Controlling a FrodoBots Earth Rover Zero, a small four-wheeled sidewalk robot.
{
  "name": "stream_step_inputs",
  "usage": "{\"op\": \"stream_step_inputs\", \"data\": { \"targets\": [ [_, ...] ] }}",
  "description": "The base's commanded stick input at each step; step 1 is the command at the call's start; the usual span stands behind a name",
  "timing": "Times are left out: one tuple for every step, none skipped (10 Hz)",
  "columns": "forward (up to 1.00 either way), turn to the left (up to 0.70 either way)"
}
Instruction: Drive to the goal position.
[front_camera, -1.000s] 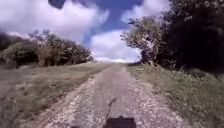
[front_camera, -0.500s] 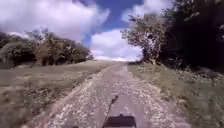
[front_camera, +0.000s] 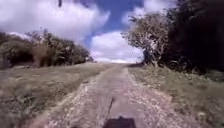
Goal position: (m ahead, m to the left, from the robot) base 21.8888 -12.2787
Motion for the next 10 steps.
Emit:
{"op": "stream_step_inputs", "data": {
  "targets": [
    [1.00,0.17],
    [1.00,0.19],
    [1.00,0.07],
    [1.00,0.04],
    [1.00,0.02],
    [1.00,0.01],
    [1.00,0.01],
    [1.00,0.01],
    [1.00,0.01],
    [1.00,-0.07]
  ]
}}
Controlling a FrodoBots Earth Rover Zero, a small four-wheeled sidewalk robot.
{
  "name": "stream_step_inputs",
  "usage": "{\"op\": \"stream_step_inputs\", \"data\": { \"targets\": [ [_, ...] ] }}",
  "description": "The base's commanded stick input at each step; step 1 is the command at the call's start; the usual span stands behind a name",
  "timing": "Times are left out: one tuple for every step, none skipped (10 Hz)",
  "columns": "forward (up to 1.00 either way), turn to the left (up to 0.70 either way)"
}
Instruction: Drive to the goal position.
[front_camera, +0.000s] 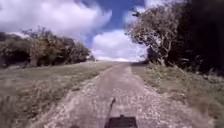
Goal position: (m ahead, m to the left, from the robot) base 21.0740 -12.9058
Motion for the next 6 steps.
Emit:
{"op": "stream_step_inputs", "data": {
  "targets": [
    [1.00,-0.17],
    [1.00,-0.26],
    [1.00,-0.24],
    [1.00,-0.22],
    [1.00,0.01],
    [1.00,0.01]
  ]
}}
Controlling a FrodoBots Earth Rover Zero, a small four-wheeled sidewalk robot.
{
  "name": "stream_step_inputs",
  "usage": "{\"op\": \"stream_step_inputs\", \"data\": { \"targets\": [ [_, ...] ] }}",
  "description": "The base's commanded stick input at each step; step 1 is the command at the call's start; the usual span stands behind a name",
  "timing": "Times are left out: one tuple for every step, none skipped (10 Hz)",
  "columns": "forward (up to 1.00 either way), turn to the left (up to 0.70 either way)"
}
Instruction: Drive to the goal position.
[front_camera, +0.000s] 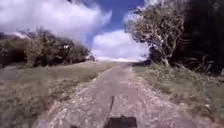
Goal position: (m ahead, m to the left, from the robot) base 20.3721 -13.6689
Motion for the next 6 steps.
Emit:
{"op": "stream_step_inputs", "data": {
  "targets": [
    [1.00,0.01],
    [1.00,0.01],
    [1.00,0.01],
    [1.00,0.01],
    [1.00,0.01],
    [1.00,0.01]
  ]
}}
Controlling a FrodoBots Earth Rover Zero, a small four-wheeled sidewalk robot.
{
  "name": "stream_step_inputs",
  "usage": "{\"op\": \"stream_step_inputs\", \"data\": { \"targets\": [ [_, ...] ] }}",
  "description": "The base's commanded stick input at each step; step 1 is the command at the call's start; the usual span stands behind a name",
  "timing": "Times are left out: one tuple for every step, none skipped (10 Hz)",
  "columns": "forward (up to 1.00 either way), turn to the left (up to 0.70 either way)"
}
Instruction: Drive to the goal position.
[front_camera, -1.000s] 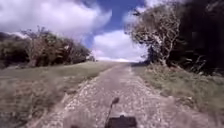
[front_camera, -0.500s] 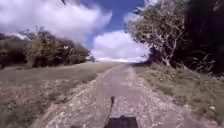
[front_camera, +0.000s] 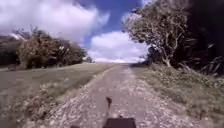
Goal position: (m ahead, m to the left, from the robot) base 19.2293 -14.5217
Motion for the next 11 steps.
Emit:
{"op": "stream_step_inputs", "data": {
  "targets": [
    [1.00,0.01],
    [1.00,0.01],
    [1.00,0.01],
    [1.00,0.01],
    [1.00,0.01],
    [1.00,0.01],
    [1.00,0.01],
    [1.00,0.01],
    [1.00,0.01],
    [1.00,0.01],
    [1.00,0.01]
  ]
}}
